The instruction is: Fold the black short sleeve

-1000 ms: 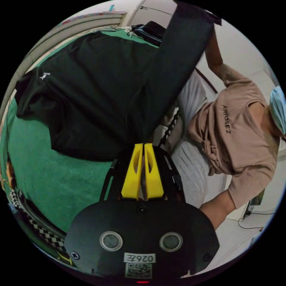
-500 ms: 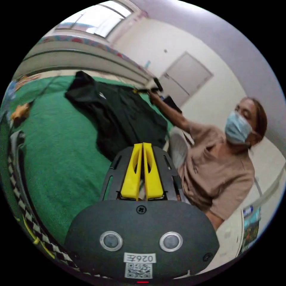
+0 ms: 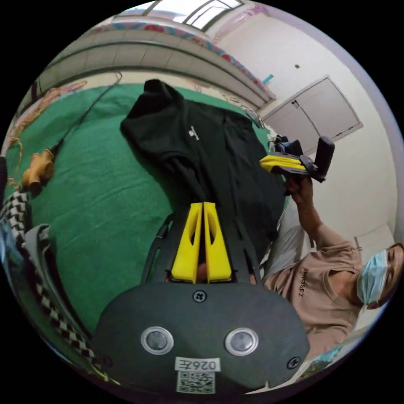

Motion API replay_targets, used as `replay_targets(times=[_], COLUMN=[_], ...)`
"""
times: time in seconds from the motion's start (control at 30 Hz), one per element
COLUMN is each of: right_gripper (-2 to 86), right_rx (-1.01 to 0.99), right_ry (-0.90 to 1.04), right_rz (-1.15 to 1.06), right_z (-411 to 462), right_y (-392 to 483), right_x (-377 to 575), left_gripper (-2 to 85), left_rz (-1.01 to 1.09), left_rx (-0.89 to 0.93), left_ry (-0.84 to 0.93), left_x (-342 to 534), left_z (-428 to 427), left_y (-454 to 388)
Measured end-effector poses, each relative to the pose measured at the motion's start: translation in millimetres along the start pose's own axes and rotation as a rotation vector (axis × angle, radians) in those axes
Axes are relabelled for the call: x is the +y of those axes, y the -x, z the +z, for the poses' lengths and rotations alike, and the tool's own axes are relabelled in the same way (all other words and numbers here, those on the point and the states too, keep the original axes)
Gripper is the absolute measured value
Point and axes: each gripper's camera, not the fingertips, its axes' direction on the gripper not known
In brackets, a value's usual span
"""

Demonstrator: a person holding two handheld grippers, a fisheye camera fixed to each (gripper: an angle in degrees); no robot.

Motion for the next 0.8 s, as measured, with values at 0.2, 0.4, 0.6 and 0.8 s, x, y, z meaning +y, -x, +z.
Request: replay_targets(times=[0.2, 0.4, 0.6, 0.8], right_gripper=[3.2, 8.4, 0.2, 6.8], right_rx=[-0.029, 0.007, 0.274, -0.387], right_ry=[0.070, 0.275, 0.495, 0.057], right_rz=[-0.117, -0.101, -0.154, 0.158], right_z=[96, 228, 316, 268], right_y=[47, 70, 64, -28], right_x=[-88, -161, -156, -137], left_gripper=[10.4, 17.8, 4.9, 6.8], left_rz=[-0.050, -0.098, 0.106, 0.204], left_rx=[-0.383, -0.102, -0.284, -0.357], left_ry=[0.010, 0.212, 0.333, 0.256], left_x=[27, 22, 17, 34], left_z=[-15, 56, 89, 69], left_y=[-21, 24, -4, -32])
